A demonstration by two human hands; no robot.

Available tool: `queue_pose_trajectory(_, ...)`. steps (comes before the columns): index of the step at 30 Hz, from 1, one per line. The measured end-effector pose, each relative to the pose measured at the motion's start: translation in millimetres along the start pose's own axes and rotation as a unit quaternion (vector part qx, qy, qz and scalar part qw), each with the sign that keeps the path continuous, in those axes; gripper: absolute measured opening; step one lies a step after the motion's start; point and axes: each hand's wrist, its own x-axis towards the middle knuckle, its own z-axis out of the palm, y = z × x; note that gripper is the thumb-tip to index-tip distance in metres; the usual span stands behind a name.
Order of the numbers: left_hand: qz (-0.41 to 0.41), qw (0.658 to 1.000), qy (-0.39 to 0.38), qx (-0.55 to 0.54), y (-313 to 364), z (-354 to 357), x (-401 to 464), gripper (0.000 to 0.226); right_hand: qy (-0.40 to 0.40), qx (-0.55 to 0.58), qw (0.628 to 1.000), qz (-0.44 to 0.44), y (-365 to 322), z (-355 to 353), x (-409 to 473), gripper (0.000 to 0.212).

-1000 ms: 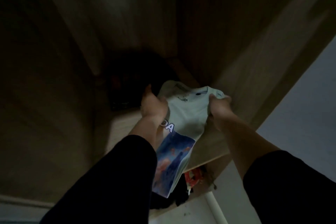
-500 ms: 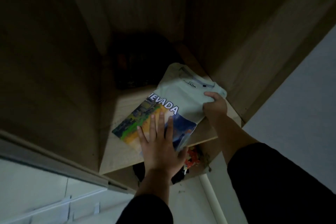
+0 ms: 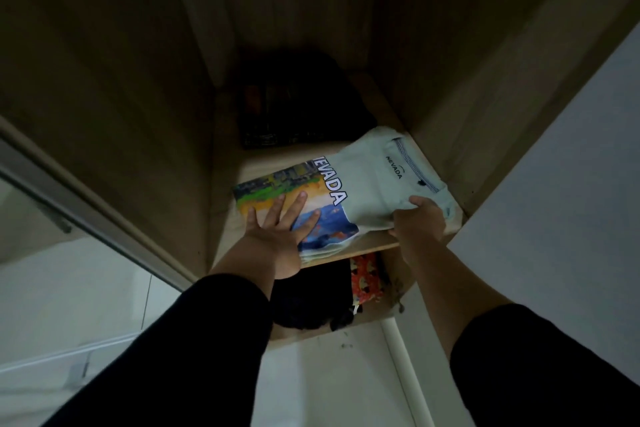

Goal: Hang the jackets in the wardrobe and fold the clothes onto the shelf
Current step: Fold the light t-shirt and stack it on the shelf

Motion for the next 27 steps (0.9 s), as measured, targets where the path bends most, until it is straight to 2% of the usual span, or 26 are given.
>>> queue_pose_trajectory(2, -0.006, 1.000, -0.001, 0.006, -6.9, -2.3, -3.9, 0.091, -0.005, 0.036, 0.999, 0.033, -0.3, 0.7, -5.2, 0.044)
queue_pose_trajectory(5, -0.041, 0.999, 0.000, 0.003, -17.7, -1.7, -11.9, 0.081, -0.080, 0.120, 0.986, 0.087, 0.2, 7.3, -14.4, 0.037)
queue_pose_trajectory(6, -0.056, 0.998, 0.005, -0.002, -20.6, -0.5, -14.1, 0.079, -0.101, 0.103, 0.985, 0.095, -1.0, 10.2, -20.1, 0.035)
queue_pose_trajectory(9, -0.084, 0.991, -0.006, -0.101, -26.0, 4.6, -15.0, 0.080, -0.104, -0.111, 0.987, 0.043, -4.1, 10.3, -30.9, 0.031)
queue_pose_trajectory(10, -0.086, 0.985, 0.006, -0.151, -27.2, 5.6, -14.6, 0.077, -0.094, -0.186, 0.978, 0.007, -6.1, 8.5, -34.1, 0.024)
queue_pose_trajectory(12, -0.098, 0.960, 0.095, -0.243, -28.7, 6.4, -11.5, 0.060, -0.034, -0.311, 0.944, -0.106, -11.2, 7.7, -34.6, 0.021)
queue_pose_trajectory(13, -0.106, 0.944, 0.159, -0.270, -28.7, 6.8, -7.7, 0.051, 0.020, -0.348, 0.921, -0.173, -12.1, 10.3, -31.0, 0.025)
queue_pose_trajectory(15, -0.119, 0.920, 0.258, -0.270, -28.2, 8.8, 4.3, 0.043, 0.119, -0.352, 0.869, -0.326, -16.9, 18.4, -25.3, 0.035)
queue_pose_trajectory(16, -0.119, 0.918, 0.272, -0.263, -28.9, 10.5, 10.9, 0.045, 0.124, -0.352, 0.841, -0.392, -18.8, 24.5, -20.5, 0.044)
queue_pose_trajectory(17, -0.115, 0.924, 0.260, -0.255, -29.4, 12.8, 17.0, 0.050, 0.095, -0.375, 0.820, -0.422, -17.4, 30.9, -12.4, 0.054)
queue_pose_trajectory(19, -0.107, 0.944, 0.214, -0.227, -30.8, 22.8, 27.1, 0.060, -0.025, -0.471, 0.797, -0.378, -13.5, 39.3, 4.2, 0.064)
queue_pose_trajectory(21, -0.110, 0.951, 0.209, -0.199, -31.7, 35.7, 33.5, 0.069, -0.115, -0.536, 0.783, -0.293, -1.4, 43.8, 21.3, 0.055)
queue_pose_trajectory(27, -0.139, 0.948, 0.230, -0.171, -28.8, 40.5, 49.1, 0.077, -0.102, -0.551, 0.768, -0.309, -2.6, 53.2, 43.4, 0.052)
